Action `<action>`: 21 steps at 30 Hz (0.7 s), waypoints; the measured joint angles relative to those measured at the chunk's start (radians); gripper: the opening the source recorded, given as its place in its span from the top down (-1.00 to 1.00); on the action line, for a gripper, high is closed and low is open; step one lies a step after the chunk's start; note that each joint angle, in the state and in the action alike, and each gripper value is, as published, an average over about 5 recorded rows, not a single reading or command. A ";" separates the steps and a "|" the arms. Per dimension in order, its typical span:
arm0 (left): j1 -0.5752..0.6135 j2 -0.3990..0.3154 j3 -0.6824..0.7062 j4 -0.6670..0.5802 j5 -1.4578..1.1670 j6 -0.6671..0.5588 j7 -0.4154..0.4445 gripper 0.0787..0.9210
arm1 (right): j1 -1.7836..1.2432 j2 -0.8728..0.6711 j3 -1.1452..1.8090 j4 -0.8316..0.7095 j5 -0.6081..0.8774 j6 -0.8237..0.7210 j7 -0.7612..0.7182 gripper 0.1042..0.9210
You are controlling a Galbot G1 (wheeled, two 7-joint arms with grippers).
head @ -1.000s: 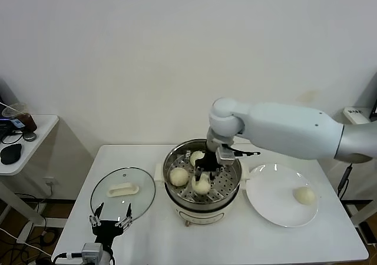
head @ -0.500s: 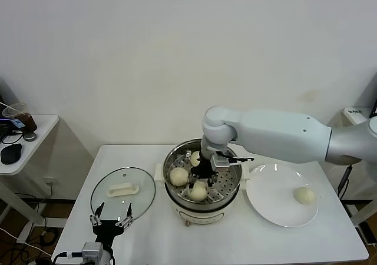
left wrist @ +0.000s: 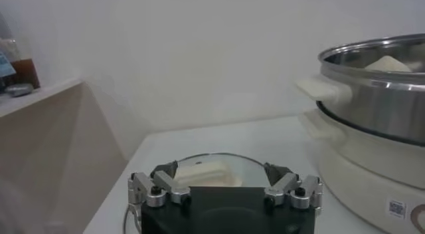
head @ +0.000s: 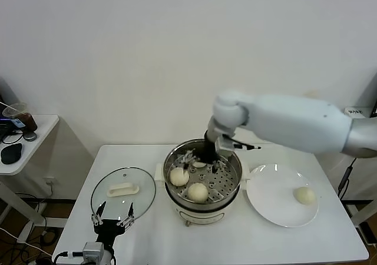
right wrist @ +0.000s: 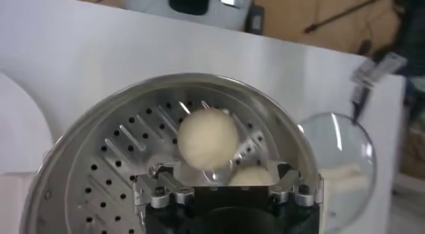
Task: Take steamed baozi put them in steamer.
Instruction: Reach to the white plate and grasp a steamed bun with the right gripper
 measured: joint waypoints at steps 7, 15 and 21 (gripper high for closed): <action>-0.002 0.009 0.000 -0.005 -0.016 0.007 0.009 -0.77 | 0.007 -0.168 0.069 -0.010 0.226 -0.286 0.010 -0.76; 0.009 0.012 0.010 -0.010 -0.025 0.014 0.015 -0.77 | -0.132 -0.401 0.230 -0.042 0.255 -0.526 -0.030 -0.76; 0.022 0.015 0.010 -0.015 -0.028 0.021 0.022 -0.77 | -0.395 -0.539 0.463 -0.051 0.089 -0.590 -0.088 -0.76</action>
